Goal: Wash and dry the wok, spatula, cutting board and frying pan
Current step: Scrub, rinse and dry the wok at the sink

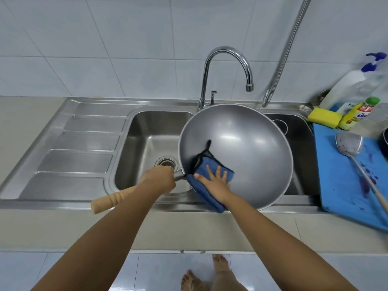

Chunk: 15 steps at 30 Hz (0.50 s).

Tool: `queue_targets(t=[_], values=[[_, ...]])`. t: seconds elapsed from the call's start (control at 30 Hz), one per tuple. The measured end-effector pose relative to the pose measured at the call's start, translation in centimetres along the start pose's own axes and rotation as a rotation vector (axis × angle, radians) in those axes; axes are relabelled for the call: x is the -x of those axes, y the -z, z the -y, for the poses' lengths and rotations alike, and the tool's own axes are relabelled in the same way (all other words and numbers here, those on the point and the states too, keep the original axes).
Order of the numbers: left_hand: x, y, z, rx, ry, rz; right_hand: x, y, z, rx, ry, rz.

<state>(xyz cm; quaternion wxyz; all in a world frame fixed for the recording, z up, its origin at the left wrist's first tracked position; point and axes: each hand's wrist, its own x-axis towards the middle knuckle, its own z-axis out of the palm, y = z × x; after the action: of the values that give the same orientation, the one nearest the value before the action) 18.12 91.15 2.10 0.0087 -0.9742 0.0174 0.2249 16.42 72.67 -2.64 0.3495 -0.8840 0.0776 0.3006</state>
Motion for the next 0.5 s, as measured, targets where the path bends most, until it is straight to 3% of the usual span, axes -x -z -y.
queue_targets(t=[0.07,0.17,0.23,0.37,0.5], values=[[-0.3,0.3,-0.1,-0.009,0.0,-0.004,1.4,1.0,-0.1,-0.145,0.056,0.12],[-0.7,0.7,0.3,0.017,-0.023,0.026,1.8,4.7,-4.0,0.098,0.052,0.183],[-0.8,0.5,0.7,0.053,-0.05,0.057,0.8,8.1,-7.5,0.394,0.005,0.052],[-0.6,0.0,1.2,0.119,-0.089,0.074,-1.8,14.1,-10.9,0.894,-0.097,-0.424],[-0.3,-0.6,1.4,0.116,-0.111,0.081,-4.5,13.8,-9.3,0.823,-0.155,-0.642]])
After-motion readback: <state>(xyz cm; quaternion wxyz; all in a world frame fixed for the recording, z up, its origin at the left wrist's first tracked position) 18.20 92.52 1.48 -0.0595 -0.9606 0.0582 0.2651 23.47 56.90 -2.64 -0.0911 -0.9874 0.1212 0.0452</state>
